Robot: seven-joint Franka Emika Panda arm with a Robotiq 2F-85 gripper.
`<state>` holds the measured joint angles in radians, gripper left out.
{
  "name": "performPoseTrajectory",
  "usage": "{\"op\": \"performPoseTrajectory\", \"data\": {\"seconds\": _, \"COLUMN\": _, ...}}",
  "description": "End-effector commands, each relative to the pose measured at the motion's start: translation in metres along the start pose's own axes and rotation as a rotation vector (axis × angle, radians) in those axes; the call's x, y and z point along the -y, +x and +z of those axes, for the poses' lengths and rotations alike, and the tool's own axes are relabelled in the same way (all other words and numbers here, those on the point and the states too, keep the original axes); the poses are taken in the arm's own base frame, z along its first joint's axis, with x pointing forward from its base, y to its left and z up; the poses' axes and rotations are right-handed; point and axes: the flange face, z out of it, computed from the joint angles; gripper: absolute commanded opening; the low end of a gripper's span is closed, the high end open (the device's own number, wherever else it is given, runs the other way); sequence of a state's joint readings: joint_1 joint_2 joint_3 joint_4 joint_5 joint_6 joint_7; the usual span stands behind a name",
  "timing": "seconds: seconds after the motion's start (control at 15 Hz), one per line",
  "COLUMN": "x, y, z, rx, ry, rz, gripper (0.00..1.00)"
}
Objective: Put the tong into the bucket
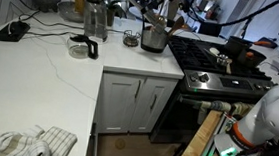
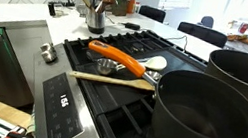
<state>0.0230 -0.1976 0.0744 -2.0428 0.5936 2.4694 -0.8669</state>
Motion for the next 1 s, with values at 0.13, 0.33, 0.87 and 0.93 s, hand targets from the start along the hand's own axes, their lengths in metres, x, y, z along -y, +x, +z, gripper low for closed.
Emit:
{"op": "performPoseTrajectory", "data": {"seconds": 0.13, "x": -0.01, "y": -0.067, "z": -0.083, "rx": -0.241, "ry": -0.064, "rz": -0.003, "gripper": 0.01}}
{"op": "performPoseTrajectory", "data": {"seconds": 0.33, "x": -0.024, "y": -0.082, "z": -0.108, "rx": -0.328, "ry": -0.06, "rz": -0.007, "gripper": 0.01}}
{"op": "performPoseTrajectory", "data": {"seconds": 0.87, "x": -0.034, "y": -0.078, "z": -0.099, "rx": -0.306, "ry": -0.076, "rz": 0.003, "gripper": 0.01}}
{"op": "performPoseTrajectory", "data": {"seconds": 0.93, "x": -0.038, "y": -0.081, "z": -0.097, "rx": -0.308, "ry": -0.082, "rz": -0.004, "gripper": 0.01}}
